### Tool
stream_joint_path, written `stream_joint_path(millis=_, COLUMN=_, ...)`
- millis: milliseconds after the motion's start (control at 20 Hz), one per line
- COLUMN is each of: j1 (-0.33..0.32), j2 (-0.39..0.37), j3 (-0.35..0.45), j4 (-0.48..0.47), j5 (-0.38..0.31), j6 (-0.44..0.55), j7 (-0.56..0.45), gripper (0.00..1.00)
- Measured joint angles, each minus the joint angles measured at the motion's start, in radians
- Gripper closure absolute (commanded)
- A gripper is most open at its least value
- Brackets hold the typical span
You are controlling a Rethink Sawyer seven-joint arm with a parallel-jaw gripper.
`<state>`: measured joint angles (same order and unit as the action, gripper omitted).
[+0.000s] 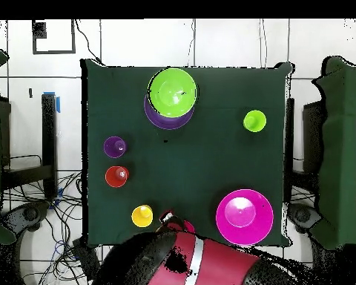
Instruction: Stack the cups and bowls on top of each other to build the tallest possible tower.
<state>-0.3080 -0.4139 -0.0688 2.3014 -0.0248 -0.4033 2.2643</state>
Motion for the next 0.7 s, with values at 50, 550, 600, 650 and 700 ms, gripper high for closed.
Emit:
stream_joint_path(millis=50, j1=0.000, j2=-0.002, j3=0.000, j4=0.003, j5=0.000, j6=0.000, j7=0.000, gripper=0.00)
stream_joint_path(millis=550, j1=-0.015, j2=-0.147, j3=0.000, j4=0.074, j5=-0.001, j6=0.051, j7=0.000, gripper=0.00)
stream_joint_path(millis=600, j1=-0.018, j2=-0.166, j3=0.000, j4=0.080, j5=-0.001, j6=0.064, j7=0.000, gripper=0.00)
stream_joint_path(millis=650, j1=-0.022, j2=-0.190, j3=0.000, j4=0.086, j5=-0.001, j6=0.082, j7=0.000, gripper=0.00)
stream_joint_path(millis=700, j1=-0.024, j2=-0.204, j3=0.000, j4=0.089, j5=-0.001, j6=0.094, j7=0.000, gripper=0.00)
